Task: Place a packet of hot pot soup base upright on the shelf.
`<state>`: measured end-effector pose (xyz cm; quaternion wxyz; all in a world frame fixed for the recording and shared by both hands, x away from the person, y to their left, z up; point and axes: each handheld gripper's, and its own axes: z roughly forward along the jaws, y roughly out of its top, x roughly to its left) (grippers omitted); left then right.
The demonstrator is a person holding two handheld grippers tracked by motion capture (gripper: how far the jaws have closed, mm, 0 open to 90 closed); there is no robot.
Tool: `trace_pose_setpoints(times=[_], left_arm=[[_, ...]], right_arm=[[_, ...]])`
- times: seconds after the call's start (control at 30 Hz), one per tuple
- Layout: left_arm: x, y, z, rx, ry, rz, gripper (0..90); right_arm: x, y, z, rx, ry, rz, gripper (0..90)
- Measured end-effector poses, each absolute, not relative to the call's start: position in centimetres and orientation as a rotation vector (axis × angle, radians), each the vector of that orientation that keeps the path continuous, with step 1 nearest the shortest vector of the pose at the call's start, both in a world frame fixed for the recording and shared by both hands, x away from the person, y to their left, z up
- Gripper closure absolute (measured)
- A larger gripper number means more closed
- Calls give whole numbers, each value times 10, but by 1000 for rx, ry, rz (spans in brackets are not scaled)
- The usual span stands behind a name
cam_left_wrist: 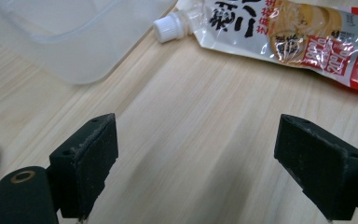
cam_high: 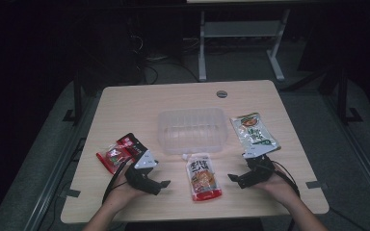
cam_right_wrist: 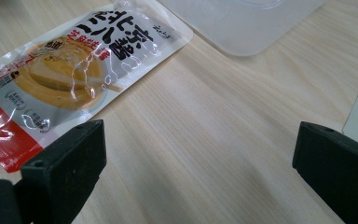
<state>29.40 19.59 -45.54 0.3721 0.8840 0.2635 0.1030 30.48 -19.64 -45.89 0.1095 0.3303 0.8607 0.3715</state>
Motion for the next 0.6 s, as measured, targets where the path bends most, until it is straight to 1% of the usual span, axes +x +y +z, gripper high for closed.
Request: trace_pose_setpoints(times=[0.1, 0.2, 0.3, 0.37, 0.57, 0.6], left_arm=[[296, 202, -454, 2255, 699, 264, 136], [296, 208, -449, 2270, 702, 297, 153], [297, 213, -447, 2275, 722, 310, 208], [300, 220, -443, 2261, 777, 310, 240], [303, 233, -434, 2278, 819, 347, 404], [305, 238, -430, 2278, 840, 350, 455]], right_arm=[[305, -196, -460, 974, 2549, 1092, 23], [304, -195, -461, 959, 2562, 1080, 23], [302, -195, -459, 957, 2561, 1080, 23], [300, -196, -460, 959, 2563, 1098, 23], [296, -197, -458, 944, 2571, 1116, 24], [296, -197, -458, 940, 2569, 1121, 24]])
